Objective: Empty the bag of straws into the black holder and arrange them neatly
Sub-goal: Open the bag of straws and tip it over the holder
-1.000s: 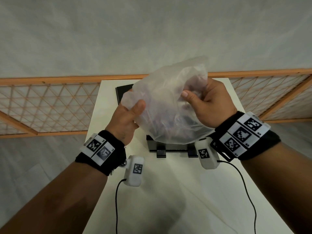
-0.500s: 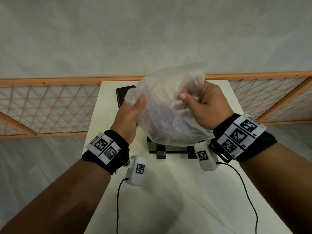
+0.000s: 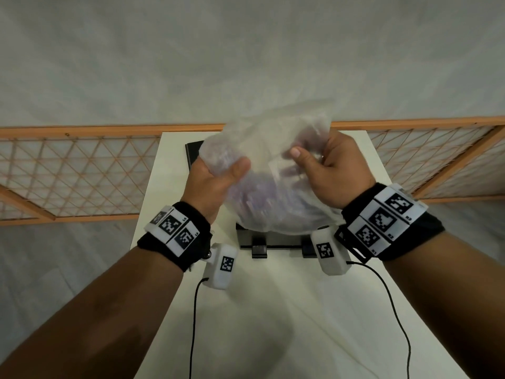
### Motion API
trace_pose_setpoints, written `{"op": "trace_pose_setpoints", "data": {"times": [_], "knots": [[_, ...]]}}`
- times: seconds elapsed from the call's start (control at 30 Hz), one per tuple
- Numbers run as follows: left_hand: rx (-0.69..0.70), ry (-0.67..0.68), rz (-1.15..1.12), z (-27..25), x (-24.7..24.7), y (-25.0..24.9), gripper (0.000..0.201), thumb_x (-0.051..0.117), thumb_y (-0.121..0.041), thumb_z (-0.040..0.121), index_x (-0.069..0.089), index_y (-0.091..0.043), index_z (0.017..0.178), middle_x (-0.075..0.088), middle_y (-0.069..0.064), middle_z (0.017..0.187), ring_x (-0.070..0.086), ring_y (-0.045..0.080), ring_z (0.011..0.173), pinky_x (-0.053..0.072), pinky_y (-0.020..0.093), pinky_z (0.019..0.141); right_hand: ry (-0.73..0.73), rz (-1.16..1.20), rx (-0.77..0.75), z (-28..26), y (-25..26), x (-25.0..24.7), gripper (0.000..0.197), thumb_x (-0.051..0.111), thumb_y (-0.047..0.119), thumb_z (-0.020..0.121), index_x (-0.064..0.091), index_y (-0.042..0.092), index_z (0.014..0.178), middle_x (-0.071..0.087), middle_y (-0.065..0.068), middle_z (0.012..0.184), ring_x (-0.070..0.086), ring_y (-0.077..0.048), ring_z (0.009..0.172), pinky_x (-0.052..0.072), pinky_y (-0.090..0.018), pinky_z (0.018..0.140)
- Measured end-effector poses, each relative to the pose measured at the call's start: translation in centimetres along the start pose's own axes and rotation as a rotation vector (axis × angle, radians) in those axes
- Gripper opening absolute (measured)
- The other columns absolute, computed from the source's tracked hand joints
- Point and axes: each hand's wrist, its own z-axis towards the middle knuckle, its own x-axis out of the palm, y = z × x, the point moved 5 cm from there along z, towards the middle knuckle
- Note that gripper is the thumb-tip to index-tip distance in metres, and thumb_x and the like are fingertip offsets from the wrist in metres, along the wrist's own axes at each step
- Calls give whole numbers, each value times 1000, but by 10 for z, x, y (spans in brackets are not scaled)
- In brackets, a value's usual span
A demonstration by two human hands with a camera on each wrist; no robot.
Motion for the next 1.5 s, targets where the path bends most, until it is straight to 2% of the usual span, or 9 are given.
{"op": "trace_pose_setpoints", "data": {"times": [0.23,0.4,0.57,0.77,0.9,1.1,1.3,1.4,1.5], "knots": [[-45,-136,-188,-6,1,-11,74,68,-55,79,62,-5,134,66,17,132,62,30,126,43,54,113,15,148,-44,5,26,-6,14,60,9,97,58,20,88,73,-12,93,74,-27,69,57,-57,50],[-73,-284,-23,-9,-7,-10,34,64,-32,99,72,-4,117,77,11,110,73,25,106,57,39,95,44,124,-3,4,21,-2,10,61,11,97,58,17,89,73,-9,90,74,-29,68,57,-58,52],[-114,-266,-85,-9,-13,-14,42,67,-40,93,72,-6,118,75,12,115,71,29,111,54,48,102,20,101,28,1,13,-4,9,61,13,97,59,18,89,73,-8,92,75,-25,69,58,-58,57],[-19,-253,102,-5,-17,-26,14,74,-12,88,73,2,92,72,28,97,70,34,85,60,45,78,7,93,2,4,13,-6,9,62,12,96,59,4,97,72,-11,92,75,-25,69,57,-56,53],[51,-216,285,0,-16,-33,19,67,-5,90,71,-18,77,70,4,80,67,21,78,56,37,74,3,82,-48,8,13,-4,17,63,16,94,58,2,101,72,-12,91,74,-29,70,57,-55,51],[-29,-280,300,0,-18,-44,55,58,-52,94,71,-1,110,74,15,107,71,30,102,54,44,98,-59,78,-58,12,11,-12,22,64,28,94,64,7,98,73,-9,88,73,-29,72,59,-48,56],[35,-192,343,-4,-17,-42,25,54,-24,102,74,-8,103,76,14,107,71,34,102,54,55,98,-69,17,-61,11,13,-17,19,60,27,98,66,13,86,73,-8,88,74,-24,68,58,-44,54],[92,-229,361,-5,-20,-44,19,53,-26,99,69,-16,94,72,19,106,70,42,101,56,55,88,-27,-4,-64,10,17,-15,25,62,31,95,65,7,97,74,-2,89,74,-20,72,59,-51,62],[116,-254,277,-7,-17,-53,22,51,-24,104,65,-11,94,73,21,100,70,46,98,56,54,86,142,-167,-65,7,24,-12,45,75,47,82,60,25,119,67,16,106,65,-2,97,54,-29,89]]}}
